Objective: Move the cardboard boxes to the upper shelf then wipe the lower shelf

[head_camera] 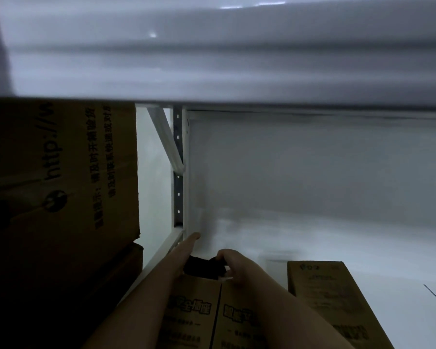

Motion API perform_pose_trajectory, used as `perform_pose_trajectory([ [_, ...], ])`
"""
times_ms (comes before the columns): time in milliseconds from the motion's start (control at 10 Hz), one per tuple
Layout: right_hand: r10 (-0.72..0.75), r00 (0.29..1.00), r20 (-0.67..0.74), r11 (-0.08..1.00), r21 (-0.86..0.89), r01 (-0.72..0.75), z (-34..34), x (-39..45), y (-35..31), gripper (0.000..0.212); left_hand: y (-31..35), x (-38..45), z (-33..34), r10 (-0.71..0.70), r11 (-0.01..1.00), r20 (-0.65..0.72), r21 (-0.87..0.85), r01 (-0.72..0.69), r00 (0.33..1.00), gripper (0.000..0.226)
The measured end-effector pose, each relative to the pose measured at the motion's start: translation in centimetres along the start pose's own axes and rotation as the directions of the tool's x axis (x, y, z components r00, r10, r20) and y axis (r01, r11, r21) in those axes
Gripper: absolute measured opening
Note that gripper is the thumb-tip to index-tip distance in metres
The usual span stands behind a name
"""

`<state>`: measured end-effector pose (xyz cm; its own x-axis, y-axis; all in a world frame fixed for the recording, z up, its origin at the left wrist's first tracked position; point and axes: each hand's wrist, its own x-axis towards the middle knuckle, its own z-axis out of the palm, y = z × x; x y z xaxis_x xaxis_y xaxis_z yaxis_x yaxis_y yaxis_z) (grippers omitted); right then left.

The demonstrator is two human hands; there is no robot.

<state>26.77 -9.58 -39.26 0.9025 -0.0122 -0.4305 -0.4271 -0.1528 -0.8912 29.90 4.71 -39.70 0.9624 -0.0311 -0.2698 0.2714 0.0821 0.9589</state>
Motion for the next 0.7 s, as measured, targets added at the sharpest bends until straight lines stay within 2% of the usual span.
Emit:
perform_pose_trajectory([
  [100,-0.012,1.000,-0.003,0.972,-0.236,0.011,0.1,-0.1,-0.3,0.023,0.1,-0.3,0.0,0.010,0.999,0.030,-0.039,-0.009,0.999,0.055],
  [200,-0.056,0.998,-0.033,0.888,-0.459,0.034,-0.1,-0.5,-0.5,0.032,0.1,-0.1,-0.1,-0.002,1.000,0.032,-0.030,0.003,0.999,0.062],
  [300,-0.103,0.994,-0.043,0.830,-0.554,0.062,-0.1,-0.5,-0.7,0.035,0.5,-1.0,0.0,-0.012,1.000,0.034,0.009,0.011,0.999,0.057],
  [400,-0.084,0.995,-0.055,0.849,-0.527,0.043,-0.2,-1.4,-1.2,0.029,0.7,-1.5,0.4,0.006,0.994,-0.050,0.110,0.000,0.999,0.051],
  [500,-0.141,0.983,-0.116,0.929,-0.358,0.091,-0.7,-1.5,-1.5,0.019,1.3,-2.7,0.8,0.012,0.989,-0.102,0.147,0.003,0.995,0.043],
  [700,-0.256,0.956,-0.143,0.940,-0.269,0.211,-1.3,-3.2,-2.2,0.019,0.9,-4.9,2.1,-0.002,0.996,-0.081,0.084,0.008,0.997,0.030],
])
